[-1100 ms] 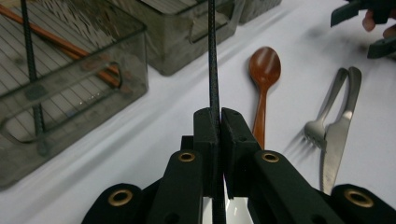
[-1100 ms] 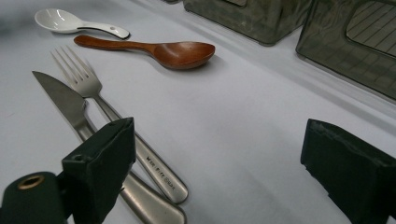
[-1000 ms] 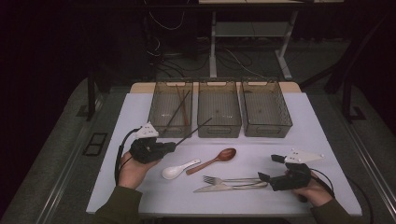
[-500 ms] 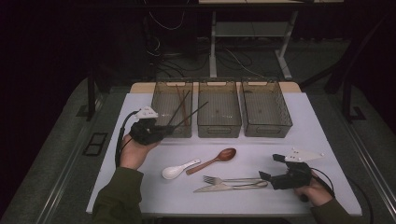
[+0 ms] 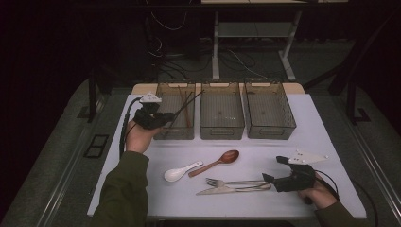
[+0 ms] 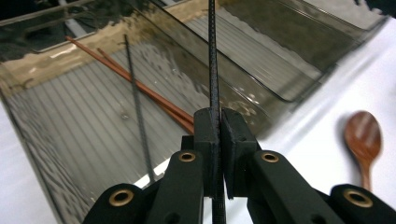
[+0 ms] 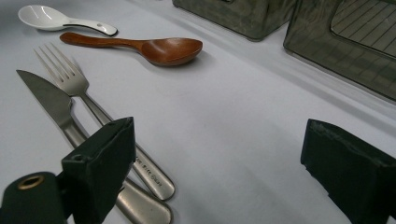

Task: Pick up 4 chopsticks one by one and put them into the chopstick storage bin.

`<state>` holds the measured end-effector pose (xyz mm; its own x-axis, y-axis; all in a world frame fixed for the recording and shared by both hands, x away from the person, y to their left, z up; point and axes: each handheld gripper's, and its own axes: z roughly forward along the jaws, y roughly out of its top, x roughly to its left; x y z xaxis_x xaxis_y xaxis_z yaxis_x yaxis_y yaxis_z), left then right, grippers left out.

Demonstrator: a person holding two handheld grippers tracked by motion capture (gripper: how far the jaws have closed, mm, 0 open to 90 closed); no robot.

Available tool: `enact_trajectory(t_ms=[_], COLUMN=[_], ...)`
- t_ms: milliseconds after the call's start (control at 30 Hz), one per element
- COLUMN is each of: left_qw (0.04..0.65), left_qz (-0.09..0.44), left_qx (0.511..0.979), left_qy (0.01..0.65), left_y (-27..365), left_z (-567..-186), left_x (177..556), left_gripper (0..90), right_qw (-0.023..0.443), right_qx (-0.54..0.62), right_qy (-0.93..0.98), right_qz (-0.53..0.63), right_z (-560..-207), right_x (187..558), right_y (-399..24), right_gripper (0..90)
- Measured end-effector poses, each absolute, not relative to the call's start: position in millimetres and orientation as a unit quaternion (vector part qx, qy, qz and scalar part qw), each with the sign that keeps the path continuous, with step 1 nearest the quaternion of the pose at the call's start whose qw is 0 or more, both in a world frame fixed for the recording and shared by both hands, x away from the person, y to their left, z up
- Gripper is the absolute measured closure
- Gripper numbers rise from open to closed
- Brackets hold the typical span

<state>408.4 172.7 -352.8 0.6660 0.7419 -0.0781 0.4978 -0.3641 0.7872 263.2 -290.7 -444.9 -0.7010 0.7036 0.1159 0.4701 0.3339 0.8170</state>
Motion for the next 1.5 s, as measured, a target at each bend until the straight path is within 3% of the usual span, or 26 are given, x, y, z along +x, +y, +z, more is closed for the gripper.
enact_trajectory(t_ms=[600,1167,1500], left_qw=[0.390,0.341,0.352], left_qz=[0.177,0.166,0.174], left_qx=[0.782,0.787,0.782], left_qy=[0.453,0.486,0.484], left_y=[178.8,177.1,175.3], left_z=[-369.7,-387.9,-386.6], left_x=[459.1,470.2,469.3], left_gripper=[84.6,84.1,70.3], right_qw=[0.130,0.131,0.131], right_qx=[0.364,0.363,0.363], right_qy=[0.805,0.805,0.805], right_qz=[0.449,0.450,0.450], right_z=[-444.7,-444.3,-444.2], right_x=[263.1,263.1,262.6], right_y=[-291.3,-292.2,-292.0], right_gripper=[10.1,10.1,10.1])
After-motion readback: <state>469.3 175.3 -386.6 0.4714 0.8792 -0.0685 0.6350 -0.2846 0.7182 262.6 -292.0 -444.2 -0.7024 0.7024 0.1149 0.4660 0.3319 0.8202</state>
